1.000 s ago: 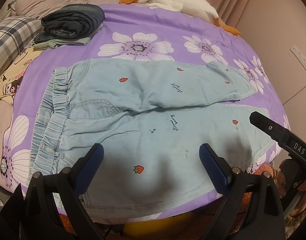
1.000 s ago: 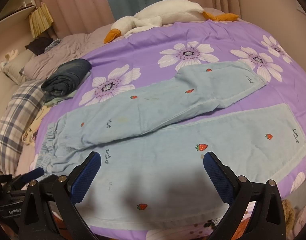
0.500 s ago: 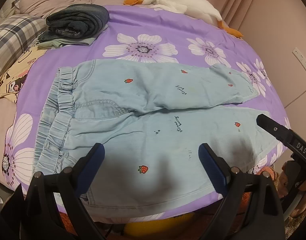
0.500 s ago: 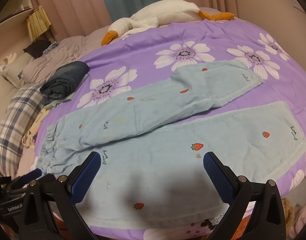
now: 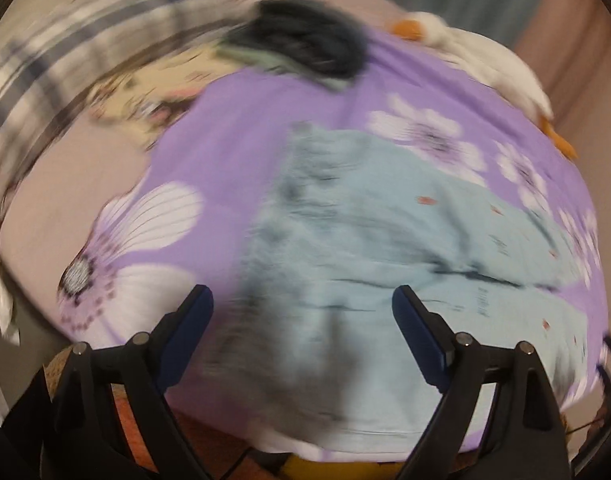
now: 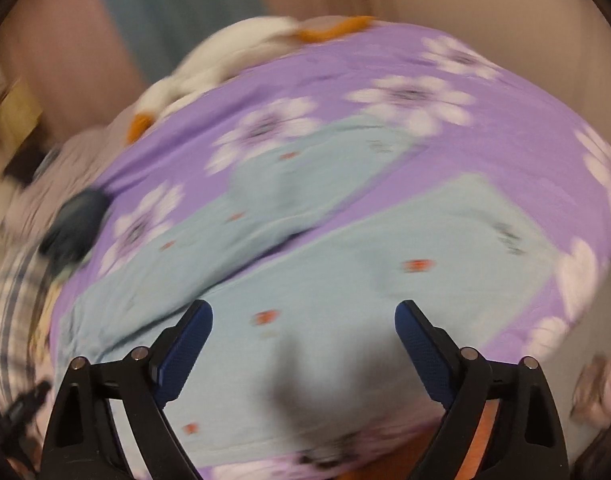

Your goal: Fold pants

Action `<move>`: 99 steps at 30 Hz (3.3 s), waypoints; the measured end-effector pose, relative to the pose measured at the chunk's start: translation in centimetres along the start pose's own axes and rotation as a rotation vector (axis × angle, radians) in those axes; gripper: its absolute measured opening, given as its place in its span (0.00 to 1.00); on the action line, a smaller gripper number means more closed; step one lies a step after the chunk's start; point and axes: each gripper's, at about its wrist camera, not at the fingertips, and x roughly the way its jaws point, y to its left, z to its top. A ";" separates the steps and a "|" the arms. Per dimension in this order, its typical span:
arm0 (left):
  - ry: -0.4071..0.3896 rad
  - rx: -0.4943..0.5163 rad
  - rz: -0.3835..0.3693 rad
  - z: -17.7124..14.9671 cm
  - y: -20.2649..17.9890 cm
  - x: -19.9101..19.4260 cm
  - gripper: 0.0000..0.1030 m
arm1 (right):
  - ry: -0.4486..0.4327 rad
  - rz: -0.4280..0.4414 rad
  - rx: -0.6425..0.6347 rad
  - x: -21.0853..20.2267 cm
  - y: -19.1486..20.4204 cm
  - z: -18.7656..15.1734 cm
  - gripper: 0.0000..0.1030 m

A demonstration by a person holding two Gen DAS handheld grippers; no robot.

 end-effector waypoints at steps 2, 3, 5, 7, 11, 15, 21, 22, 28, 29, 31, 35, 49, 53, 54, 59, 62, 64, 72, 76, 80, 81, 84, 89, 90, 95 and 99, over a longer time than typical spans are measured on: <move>0.042 -0.051 -0.026 -0.3 1.7 1.1 0.80 | -0.002 -0.077 0.088 0.3 -4.0 0.8 0.83; 0.076 -0.081 -0.057 -0.5 2.4 1.8 0.74 | 0.001 -0.102 0.122 0.5 -5.5 1.0 0.81; 0.148 -0.141 -0.142 -1.0 3.1 3.3 0.63 | 0.014 -0.140 0.200 0.9 -8.7 1.4 0.78; 0.190 -0.185 -0.222 -1.3 3.4 4.5 0.43 | 0.025 -0.147 0.265 1.4 -11.0 1.6 0.76; 0.218 -0.215 -0.266 -1.1 2.8 5.8 0.14 | 0.047 -0.161 0.358 2.7 -14.3 2.0 0.76; 0.194 -0.230 -0.272 -0.6 3.3 4.7 0.12 | 0.103 -0.110 0.409 5.0 -15.6 2.1 0.57; 0.074 -0.209 -0.239 1.6 4.8 0.8 0.11 | 0.045 -0.081 0.343 3.4 -13.0 4.1 0.06; 0.059 -0.203 -0.220 1.8 5.0 0.4 0.11 | 0.005 -0.045 0.312 2.2 -11.9 4.6 0.06; 0.185 -0.229 -0.149 -0.9 7.7 4.1 0.13 | 0.008 -0.071 0.290 1.4 -11.6 3.0 0.06; 0.195 -0.238 -0.148 -1.2 7.8 4.4 0.13 | 0.048 -0.096 0.310 2.5 -12.3 2.1 0.06; 0.179 -0.238 -0.150 -1.3 7.8 3.8 0.13 | 0.091 -0.115 0.350 3.4 -13.2 1.2 0.05; 0.193 -0.204 -0.118 -1.0 7.5 4.2 0.16 | 0.046 -0.110 0.346 2.1 -13.4 1.3 0.05; -0.015 -0.208 0.051 1.7 7.7 -2.1 0.86 | 0.010 -0.361 0.262 0.8 -10.7 2.5 0.75; -0.069 -0.195 -0.067 3.6 5.6 -3.5 0.86 | -0.077 -0.231 0.218 -1.7 -6.5 5.4 0.76; -0.073 -0.185 -0.114 4.2 4.6 -3.3 0.87 | -0.078 -0.179 0.194 -1.8 -5.2 6.2 0.76; 0.003 -0.189 -0.234 5.7 0.5 -0.1 0.87 | 0.007 0.132 0.028 2.0 4.4 10.3 0.76; 0.068 -0.204 -0.252 5.4 -1.4 2.0 0.85 | 0.111 0.215 -0.007 6.8 9.4 11.9 0.76; 0.092 -0.215 -0.258 4.7 -1.8 2.7 0.85 | 0.166 0.199 -0.007 9.8 11.8 12.4 0.76; 0.116 -0.227 -0.196 3.8 -1.3 3.4 0.85 | 0.295 -0.074 -0.011 22.2 17.0 13.8 0.76; 0.118 -0.241 -0.183 3.9 -1.0 3.6 0.85 | 0.320 -0.141 0.054 25.3 15.4 13.9 0.67; 0.120 -0.251 -0.189 3.9 -1.5 3.9 0.85 | 0.253 -0.212 0.009 24.9 13.8 13.6 0.35; 0.122 -0.250 -0.194 3.9 -1.7 3.9 0.85 | 0.242 -0.226 0.002 24.5 13.3 13.5 0.15; 0.126 -0.241 -0.221 4.2 -2.6 3.6 0.85 | 0.261 -0.121 0.055 22.8 10.9 13.5 0.05; 0.072 -0.242 -0.259 5.4 -4.2 2.2 0.85 | 0.113 0.118 0.088 12.6 7.2 12.6 0.05; 0.067 -0.246 -0.269 5.7 -4.7 2.1 0.85 | 0.083 0.160 0.099 10.5 6.6 12.1 0.05; 0.110 -0.247 -0.323 6.8 -7.8 3.3 0.85 | -0.043 0.236 0.088 1.8 4.3 7.2 0.05; 0.197 -0.244 -0.346 7.7 -10.6 5.7 0.82 | -0.019 0.204 0.095 1.0 1.9 2.7 0.05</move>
